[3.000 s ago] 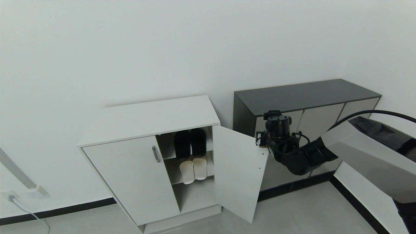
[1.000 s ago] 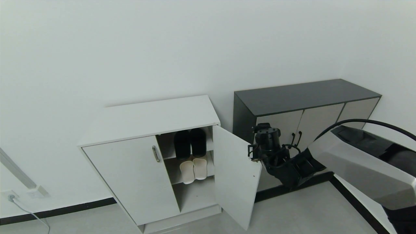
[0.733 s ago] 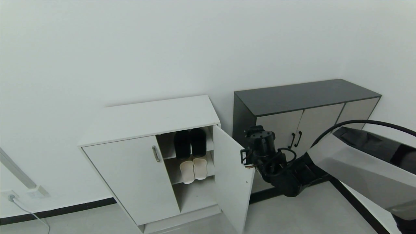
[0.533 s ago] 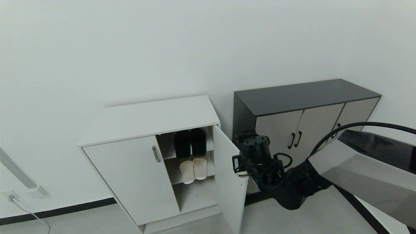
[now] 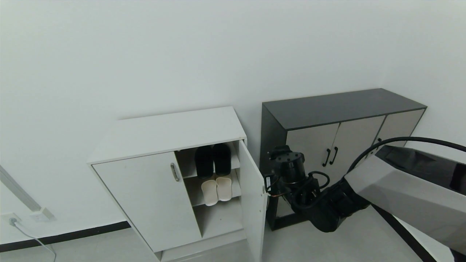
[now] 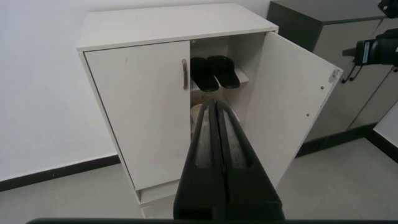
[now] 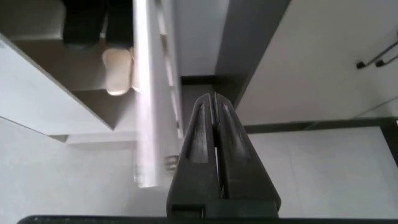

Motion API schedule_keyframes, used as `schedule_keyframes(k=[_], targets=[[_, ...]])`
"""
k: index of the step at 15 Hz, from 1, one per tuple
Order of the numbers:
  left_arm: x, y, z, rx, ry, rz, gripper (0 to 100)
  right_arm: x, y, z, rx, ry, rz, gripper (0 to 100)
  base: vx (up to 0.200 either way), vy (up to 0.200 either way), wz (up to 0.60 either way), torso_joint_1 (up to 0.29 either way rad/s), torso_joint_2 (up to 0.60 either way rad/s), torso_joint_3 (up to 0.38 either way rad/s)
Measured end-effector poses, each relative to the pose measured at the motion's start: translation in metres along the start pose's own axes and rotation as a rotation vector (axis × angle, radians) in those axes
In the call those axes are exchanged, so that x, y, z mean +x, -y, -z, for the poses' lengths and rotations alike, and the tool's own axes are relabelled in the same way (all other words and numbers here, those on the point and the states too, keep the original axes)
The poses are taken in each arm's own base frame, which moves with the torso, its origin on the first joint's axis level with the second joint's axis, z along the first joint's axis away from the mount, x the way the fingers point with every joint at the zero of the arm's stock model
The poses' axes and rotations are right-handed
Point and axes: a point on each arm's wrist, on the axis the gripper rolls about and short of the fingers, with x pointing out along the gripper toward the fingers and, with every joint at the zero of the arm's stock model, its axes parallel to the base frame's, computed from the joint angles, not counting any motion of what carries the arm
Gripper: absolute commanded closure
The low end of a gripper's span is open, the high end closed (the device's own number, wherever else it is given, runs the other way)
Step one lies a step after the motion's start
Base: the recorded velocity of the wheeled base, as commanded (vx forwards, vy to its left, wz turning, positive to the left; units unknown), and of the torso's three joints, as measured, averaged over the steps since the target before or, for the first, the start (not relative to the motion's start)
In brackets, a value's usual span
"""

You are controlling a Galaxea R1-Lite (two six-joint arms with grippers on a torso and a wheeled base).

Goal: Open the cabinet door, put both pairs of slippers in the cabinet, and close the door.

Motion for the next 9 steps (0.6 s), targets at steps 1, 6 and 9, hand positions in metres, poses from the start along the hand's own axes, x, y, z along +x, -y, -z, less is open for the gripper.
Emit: schedule_keyframes(k=[1, 6, 9], targets=[[0.0, 0.0, 0.0, 0.0, 0.0, 0.0, 100, 0.0, -0.004, 0.004, -0.006, -0.009, -0.013, 100, 0.0, 0.0, 0.0, 0.0, 0.0, 0.0], [0.0, 0.0, 0.0, 0.0, 0.0, 0.0, 100, -0.018, -0.035, 0.02, 0.009, -0.049, -0.131, 100, 0.0, 0.0, 0.0, 0.0, 0.0, 0.0], [0.0, 0.0, 0.0, 0.0, 0.0, 0.0, 100, -0.046, -0.051, 0.018, 0.011, -0.049, -0.229, 100, 0.0, 0.0, 0.0, 0.0, 0.0, 0.0]])
